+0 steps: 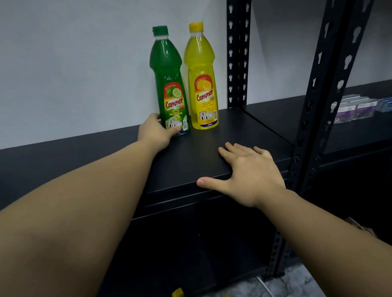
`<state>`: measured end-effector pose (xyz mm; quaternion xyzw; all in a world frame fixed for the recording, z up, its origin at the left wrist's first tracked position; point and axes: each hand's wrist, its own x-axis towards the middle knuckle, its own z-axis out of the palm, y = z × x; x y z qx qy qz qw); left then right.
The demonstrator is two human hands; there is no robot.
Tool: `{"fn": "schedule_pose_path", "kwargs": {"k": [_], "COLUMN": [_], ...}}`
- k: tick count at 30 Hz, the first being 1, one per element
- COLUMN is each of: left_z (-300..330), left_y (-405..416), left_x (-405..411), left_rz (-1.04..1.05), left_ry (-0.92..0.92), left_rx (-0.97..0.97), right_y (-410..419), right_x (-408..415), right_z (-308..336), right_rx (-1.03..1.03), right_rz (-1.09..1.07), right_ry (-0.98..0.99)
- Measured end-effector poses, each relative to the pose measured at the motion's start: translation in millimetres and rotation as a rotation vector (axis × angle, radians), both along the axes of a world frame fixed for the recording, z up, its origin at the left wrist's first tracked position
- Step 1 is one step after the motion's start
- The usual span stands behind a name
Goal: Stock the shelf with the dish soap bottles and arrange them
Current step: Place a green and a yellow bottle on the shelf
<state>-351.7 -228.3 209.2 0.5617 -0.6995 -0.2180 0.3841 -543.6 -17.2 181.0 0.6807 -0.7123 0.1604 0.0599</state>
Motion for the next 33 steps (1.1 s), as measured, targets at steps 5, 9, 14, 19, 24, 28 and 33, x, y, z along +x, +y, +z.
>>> {"fn": "schedule_pose_path", "kwargs": {"k": [5, 9, 14, 19, 24, 28, 33], "left_z": [0, 1, 2, 6, 7, 7, 0], "left_y": [-8, -12, -14, -18, -11, 17, 88], "left_x": [-8, -10, -17, -26, -22, -2, 38], "left_rz": [-0.011, -0.008, -0.012, -0.014, -0.053, -0.053, -0.138], "left_ry": [-0.035, -0.042, -0.038, -0.04, -0.043, -0.14, -0.286], "left_rx": [0.002, 0.008, 0.014, 0.045, 0.072, 0.099, -0.006], "right_y": [1, 1, 1, 0, 2, 3, 8], "right_x": [0, 0, 0, 0, 0, 3, 7], "right_z": [0, 0, 0, 0, 2, 3, 4], "right_rx": [-0.012, -0.016, -0.015, -0.014, -0.003, 0.003, 0.0], "right_rz": [0.0, 0.002, 0.002, 0.005, 0.006, -0.001, -0.016], "right_ry": [-0.004, -0.002, -0.015, -0.022, -0.028, -0.021, -0.012]}}
